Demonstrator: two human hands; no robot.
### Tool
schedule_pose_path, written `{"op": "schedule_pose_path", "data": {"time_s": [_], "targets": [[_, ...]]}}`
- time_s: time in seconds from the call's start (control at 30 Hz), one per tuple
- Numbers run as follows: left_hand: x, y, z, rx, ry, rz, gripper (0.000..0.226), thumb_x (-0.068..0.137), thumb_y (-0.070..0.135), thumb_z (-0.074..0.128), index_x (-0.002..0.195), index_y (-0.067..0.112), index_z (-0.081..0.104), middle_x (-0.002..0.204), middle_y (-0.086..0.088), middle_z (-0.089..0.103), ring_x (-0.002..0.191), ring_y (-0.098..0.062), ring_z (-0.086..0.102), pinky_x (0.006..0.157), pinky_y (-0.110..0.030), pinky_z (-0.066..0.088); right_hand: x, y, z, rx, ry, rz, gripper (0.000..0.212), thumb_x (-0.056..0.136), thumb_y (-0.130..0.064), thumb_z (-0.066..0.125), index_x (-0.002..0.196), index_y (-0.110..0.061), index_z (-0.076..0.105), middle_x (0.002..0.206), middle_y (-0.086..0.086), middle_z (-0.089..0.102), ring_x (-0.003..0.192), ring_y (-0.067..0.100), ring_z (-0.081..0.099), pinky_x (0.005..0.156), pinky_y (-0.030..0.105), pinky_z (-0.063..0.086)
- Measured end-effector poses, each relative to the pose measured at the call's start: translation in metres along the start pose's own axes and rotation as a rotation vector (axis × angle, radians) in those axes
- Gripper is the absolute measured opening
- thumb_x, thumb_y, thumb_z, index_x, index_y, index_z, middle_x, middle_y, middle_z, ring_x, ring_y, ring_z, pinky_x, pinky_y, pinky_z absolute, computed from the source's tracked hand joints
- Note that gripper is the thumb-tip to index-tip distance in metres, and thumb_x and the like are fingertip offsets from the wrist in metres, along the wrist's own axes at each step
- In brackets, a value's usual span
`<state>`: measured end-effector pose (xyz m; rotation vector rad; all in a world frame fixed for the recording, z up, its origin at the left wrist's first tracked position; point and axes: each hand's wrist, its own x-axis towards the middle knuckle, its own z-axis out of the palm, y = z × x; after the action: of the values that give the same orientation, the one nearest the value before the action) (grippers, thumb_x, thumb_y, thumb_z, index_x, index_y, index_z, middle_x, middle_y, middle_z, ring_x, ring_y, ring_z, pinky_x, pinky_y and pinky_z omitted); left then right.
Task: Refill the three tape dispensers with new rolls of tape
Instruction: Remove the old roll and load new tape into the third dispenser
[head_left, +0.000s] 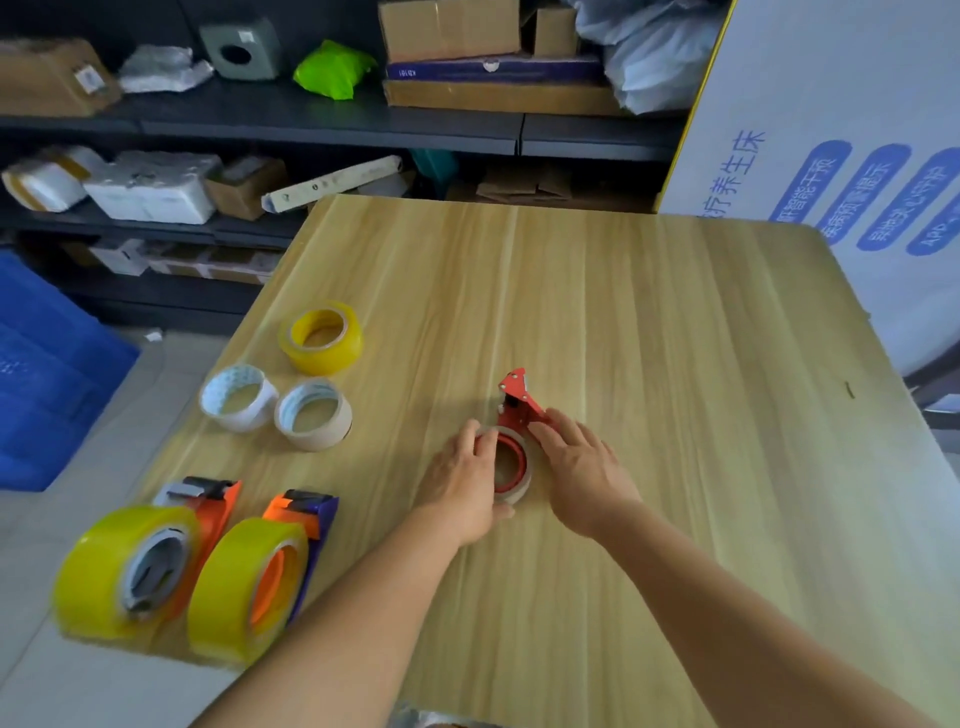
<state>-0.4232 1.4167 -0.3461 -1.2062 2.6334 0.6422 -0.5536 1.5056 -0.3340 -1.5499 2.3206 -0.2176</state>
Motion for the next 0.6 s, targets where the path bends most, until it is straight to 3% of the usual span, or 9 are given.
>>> {"op": "schedule_pose_path", "data": {"time_s": [0.1,0.23,0.33,0.4,0.47,0.53,0.6], "targets": [[0.013,0.001,-0.001,0.050,-0.068,-0.022,0.110,0.076,0.041,0.073,0.150,0.018,-0.005,0.159,-0.007,0.002,0.145,-0.027,0.011,0.115,-0.039,0.017,0.007,-0.007,0.006,-0.051,-0.052,-0.044,0.081,0.085,-0.016,0.053,0.150,-0.029,0.007,0.160,-0.010,-0.005,0.146,0.016,0.002,0.115,0.033,0.014],[0.023,-0.001,-0.004,0.037,-0.060,-0.002,0.110,0.067,0.043,0.079,0.148,0.014,0.011,0.145,-0.004,0.024,0.133,-0.025,0.031,0.104,-0.036,0.036,0.011,-0.009,0.008,-0.101,-0.059,-0.014,0.086,0.086,-0.018,0.054,0.152,-0.020,-0.001,0.159,-0.010,-0.009,0.146,0.017,0.002,0.115,0.032,0.015],[0.021,-0.005,0.000,-0.017,0.099,0.100,0.073,0.072,0.046,0.073,0.128,0.018,0.036,0.125,0.001,0.032,0.116,-0.024,0.042,0.084,-0.034,0.045,0.012,-0.011,0.007,-0.113,-0.033,-0.010,0.086,0.085,-0.018,0.054,0.152,-0.018,0.000,0.159,-0.010,-0.009,0.143,0.016,0.009,0.115,0.030,0.020],[0.021,-0.010,0.000,-0.103,0.154,0.164,0.056,0.077,0.050,0.066,0.116,0.021,0.039,0.120,0.003,0.032,0.108,-0.021,0.045,0.075,-0.033,0.045,0.013,-0.012,0.008,-0.112,-0.033,0.017,0.087,0.085,-0.022,0.056,0.152,-0.018,0.000,0.159,-0.010,-0.012,0.141,0.015,0.011,0.114,0.030,0.021],[0.025,-0.014,-0.003,-0.243,0.102,0.150,0.070,0.073,0.052,0.069,0.125,0.024,0.033,0.128,0.002,0.026,0.108,-0.020,0.046,0.081,-0.034,0.046,0.012,-0.014,0.010,-0.121,-0.048,0.047,0.092,0.084,-0.027,0.061,0.152,-0.018,-0.001,0.158,-0.010,-0.015,0.143,0.017,0.006,0.116,0.031,0.015],[0.028,-0.018,-0.010,-0.405,-0.007,0.060,0.097,0.069,0.046,0.075,0.143,0.025,0.016,0.141,-0.002,0.019,0.123,-0.023,0.042,0.095,-0.032,0.040,0.012,-0.016,0.012,-0.160,-0.056,0.057,0.101,0.081,-0.036,0.066,0.152,-0.020,-0.004,0.158,-0.005,-0.017,0.146,0.020,-0.006,0.117,0.035,0.003],[0.031,-0.020,-0.015,-0.438,-0.102,-0.042,0.099,0.076,0.040,0.072,0.150,0.020,0.008,0.150,-0.008,0.018,0.133,-0.026,0.036,0.102,-0.033,0.034,0.011,-0.020,0.014,-0.211,-0.050,0.037,0.107,0.079,-0.044,0.067,0.151,-0.021,-0.008,0.159,-0.001,-0.016,0.145,0.021,-0.016,0.115,0.037,-0.009]]}}
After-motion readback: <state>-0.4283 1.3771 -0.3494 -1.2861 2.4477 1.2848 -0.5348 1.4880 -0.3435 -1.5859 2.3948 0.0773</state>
